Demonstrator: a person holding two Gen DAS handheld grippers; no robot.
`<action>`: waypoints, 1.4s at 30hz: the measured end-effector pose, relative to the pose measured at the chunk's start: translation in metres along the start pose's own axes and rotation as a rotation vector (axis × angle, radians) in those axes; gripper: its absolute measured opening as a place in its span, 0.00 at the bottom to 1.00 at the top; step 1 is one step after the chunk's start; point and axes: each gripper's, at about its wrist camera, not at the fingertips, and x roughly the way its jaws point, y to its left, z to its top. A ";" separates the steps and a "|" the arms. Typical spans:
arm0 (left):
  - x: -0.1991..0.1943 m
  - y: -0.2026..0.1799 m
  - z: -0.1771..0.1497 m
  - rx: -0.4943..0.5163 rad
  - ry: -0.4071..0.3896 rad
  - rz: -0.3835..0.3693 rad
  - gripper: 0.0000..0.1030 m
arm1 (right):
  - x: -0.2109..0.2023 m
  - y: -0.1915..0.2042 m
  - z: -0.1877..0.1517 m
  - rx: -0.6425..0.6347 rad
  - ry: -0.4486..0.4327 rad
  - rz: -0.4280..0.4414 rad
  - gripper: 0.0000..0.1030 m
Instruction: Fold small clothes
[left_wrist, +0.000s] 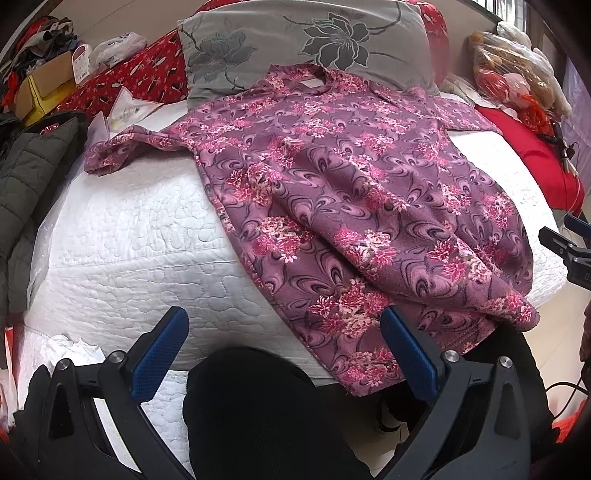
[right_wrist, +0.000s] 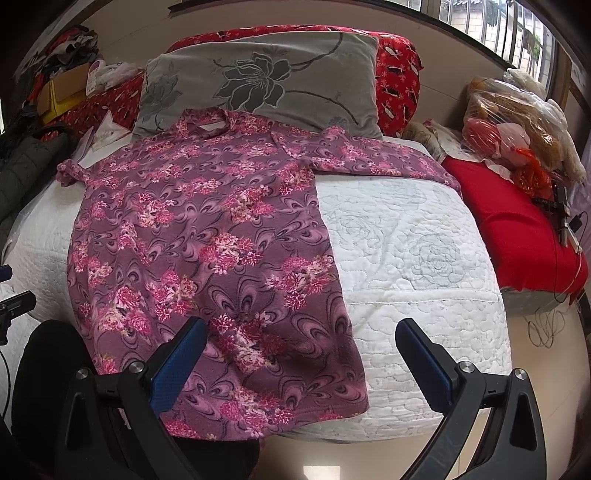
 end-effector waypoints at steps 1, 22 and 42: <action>0.000 0.001 0.000 -0.001 0.000 -0.002 1.00 | 0.001 -0.001 0.000 0.001 0.002 0.002 0.98; -0.001 -0.005 0.000 0.019 0.004 -0.007 1.00 | -0.001 -0.011 -0.001 0.011 -0.014 0.008 0.98; 0.010 -0.005 0.001 0.022 0.042 -0.009 1.00 | 0.008 -0.014 -0.002 0.017 0.010 0.013 0.98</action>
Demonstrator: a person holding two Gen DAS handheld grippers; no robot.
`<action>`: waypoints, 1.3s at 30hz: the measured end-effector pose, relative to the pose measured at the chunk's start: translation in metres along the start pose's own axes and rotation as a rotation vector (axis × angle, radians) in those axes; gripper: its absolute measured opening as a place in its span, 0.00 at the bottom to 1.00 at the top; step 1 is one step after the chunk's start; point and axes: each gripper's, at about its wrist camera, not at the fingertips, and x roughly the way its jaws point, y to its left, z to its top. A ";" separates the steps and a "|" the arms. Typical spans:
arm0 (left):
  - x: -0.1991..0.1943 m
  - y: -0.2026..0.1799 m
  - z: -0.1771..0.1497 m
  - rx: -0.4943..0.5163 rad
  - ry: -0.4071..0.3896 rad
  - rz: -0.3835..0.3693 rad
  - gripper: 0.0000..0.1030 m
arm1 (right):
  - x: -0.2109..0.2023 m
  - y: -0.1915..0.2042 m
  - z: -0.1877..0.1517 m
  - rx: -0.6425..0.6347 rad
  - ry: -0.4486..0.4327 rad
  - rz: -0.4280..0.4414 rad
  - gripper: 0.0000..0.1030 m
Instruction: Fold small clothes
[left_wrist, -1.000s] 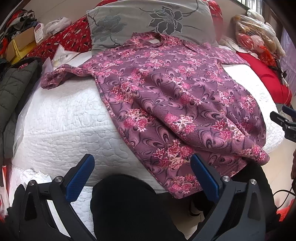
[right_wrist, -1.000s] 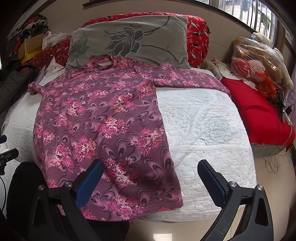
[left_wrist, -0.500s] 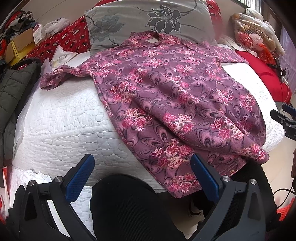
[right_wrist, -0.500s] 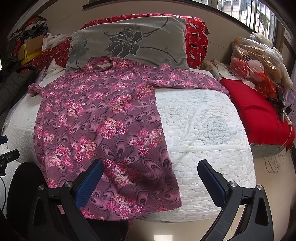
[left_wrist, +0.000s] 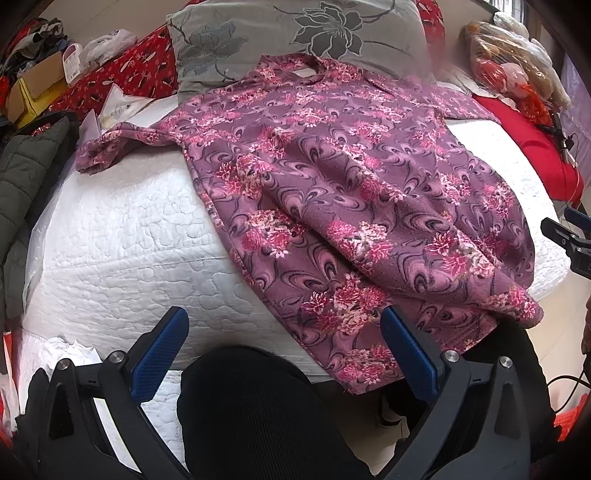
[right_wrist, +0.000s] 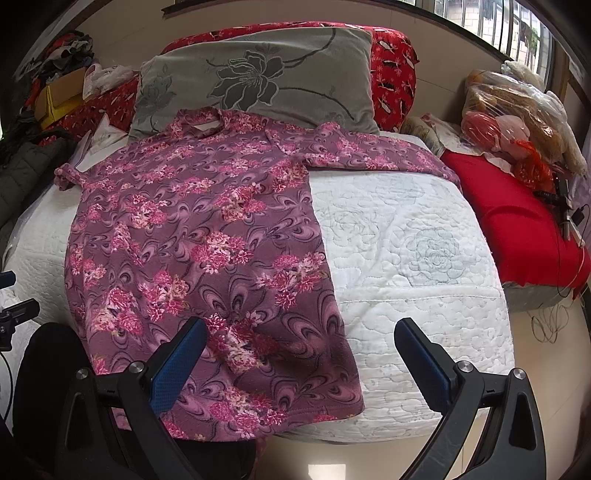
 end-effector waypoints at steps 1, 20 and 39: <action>0.001 0.000 0.000 -0.003 0.006 -0.003 1.00 | 0.002 -0.001 0.000 0.002 0.004 0.000 0.98; 0.118 0.018 0.009 -0.314 0.459 -0.180 0.87 | 0.068 -0.033 -0.021 0.079 0.189 -0.033 0.96; -0.026 0.127 0.011 -0.406 0.150 -0.390 0.05 | -0.056 -0.051 0.019 0.249 -0.020 0.540 0.03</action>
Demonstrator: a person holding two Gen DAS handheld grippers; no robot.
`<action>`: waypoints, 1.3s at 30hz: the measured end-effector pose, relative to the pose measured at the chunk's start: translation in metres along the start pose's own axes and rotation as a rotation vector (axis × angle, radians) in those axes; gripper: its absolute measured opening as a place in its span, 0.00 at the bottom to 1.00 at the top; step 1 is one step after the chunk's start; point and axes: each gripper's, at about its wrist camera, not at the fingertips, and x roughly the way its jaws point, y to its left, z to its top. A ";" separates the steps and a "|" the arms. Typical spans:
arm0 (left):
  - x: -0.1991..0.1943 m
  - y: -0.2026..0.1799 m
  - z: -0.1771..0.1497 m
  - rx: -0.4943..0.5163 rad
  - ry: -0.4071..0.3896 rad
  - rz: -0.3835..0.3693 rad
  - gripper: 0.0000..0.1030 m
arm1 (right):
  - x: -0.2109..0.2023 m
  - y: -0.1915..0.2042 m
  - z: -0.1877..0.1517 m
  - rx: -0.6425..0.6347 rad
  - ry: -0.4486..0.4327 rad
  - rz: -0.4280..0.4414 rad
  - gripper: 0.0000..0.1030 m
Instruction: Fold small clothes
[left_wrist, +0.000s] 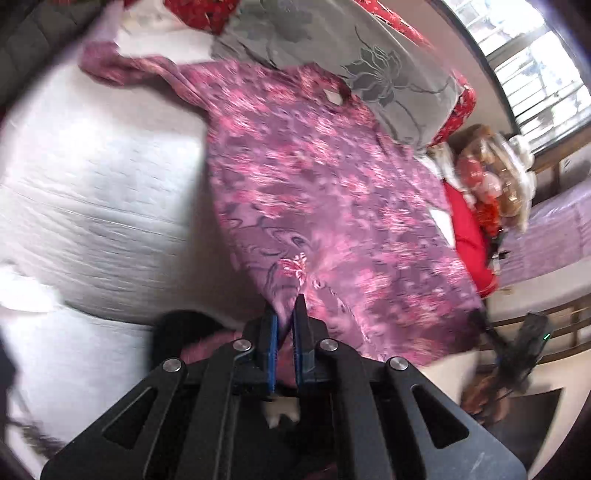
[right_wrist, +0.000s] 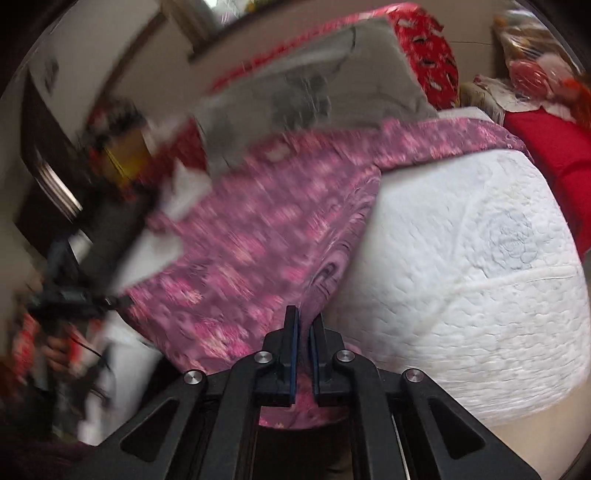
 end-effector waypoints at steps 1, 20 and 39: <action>0.003 0.006 -0.003 0.001 0.011 0.027 0.05 | 0.000 -0.002 0.001 0.024 0.003 0.007 0.03; 0.061 0.059 -0.024 -0.160 0.156 0.080 0.52 | 0.088 -0.089 -0.062 0.259 0.232 -0.188 0.53; 0.052 0.060 -0.056 -0.136 0.258 0.106 0.06 | 0.038 -0.101 -0.048 0.276 0.183 -0.080 0.03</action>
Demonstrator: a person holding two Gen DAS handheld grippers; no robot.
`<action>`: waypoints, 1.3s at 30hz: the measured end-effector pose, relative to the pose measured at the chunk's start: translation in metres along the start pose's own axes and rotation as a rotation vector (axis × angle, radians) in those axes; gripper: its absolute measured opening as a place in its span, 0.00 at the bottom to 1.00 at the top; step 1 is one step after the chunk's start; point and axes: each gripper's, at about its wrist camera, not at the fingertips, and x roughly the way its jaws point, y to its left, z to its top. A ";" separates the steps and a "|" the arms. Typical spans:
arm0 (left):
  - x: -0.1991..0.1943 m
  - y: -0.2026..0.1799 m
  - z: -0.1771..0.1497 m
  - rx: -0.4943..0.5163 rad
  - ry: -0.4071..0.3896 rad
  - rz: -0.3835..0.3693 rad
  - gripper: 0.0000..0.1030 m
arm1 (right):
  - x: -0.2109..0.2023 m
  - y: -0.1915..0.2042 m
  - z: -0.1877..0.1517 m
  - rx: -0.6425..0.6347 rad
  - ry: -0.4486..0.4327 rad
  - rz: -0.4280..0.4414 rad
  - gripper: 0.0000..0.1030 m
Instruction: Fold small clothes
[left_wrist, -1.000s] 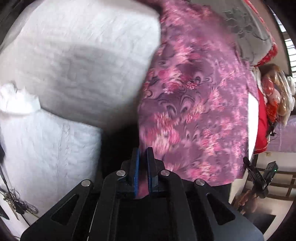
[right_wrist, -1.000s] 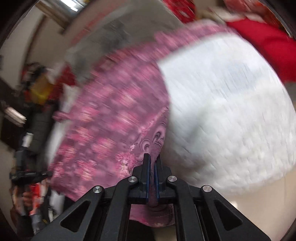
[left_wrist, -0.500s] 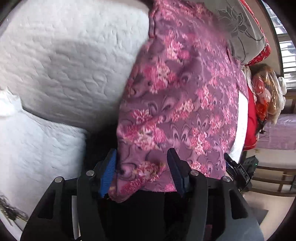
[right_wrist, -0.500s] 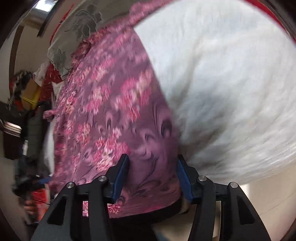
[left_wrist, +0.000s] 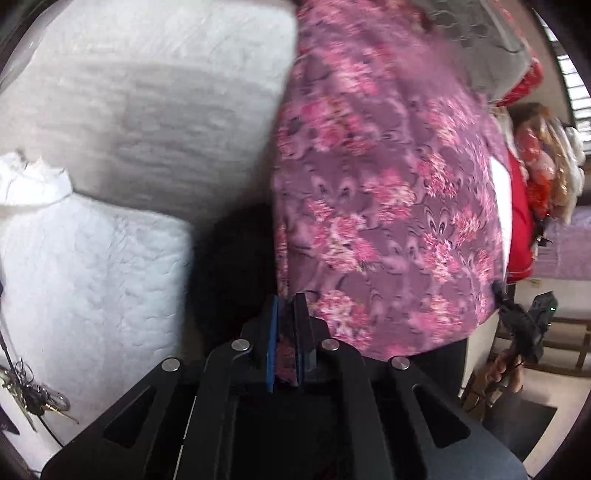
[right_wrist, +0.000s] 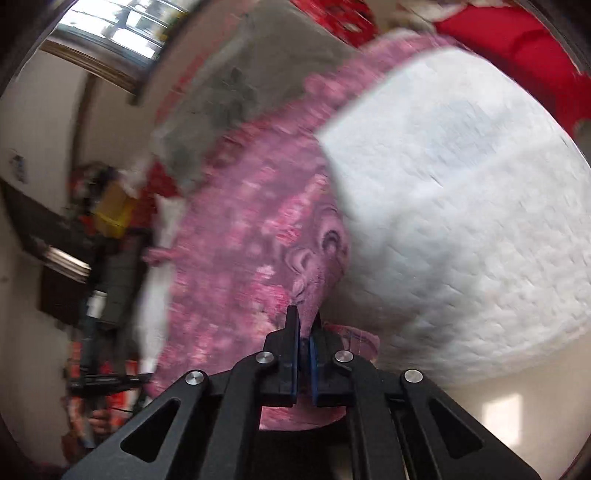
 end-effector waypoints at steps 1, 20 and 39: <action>-0.004 0.002 0.002 -0.005 -0.009 -0.006 0.06 | 0.012 -0.003 -0.004 0.001 0.038 -0.059 0.04; 0.038 -0.137 0.155 0.245 -0.314 0.189 0.51 | 0.056 0.049 0.103 -0.134 -0.086 -0.107 0.24; 0.051 -0.140 0.214 0.217 -0.298 0.095 0.58 | 0.047 -0.213 0.366 0.696 -0.523 -0.095 0.47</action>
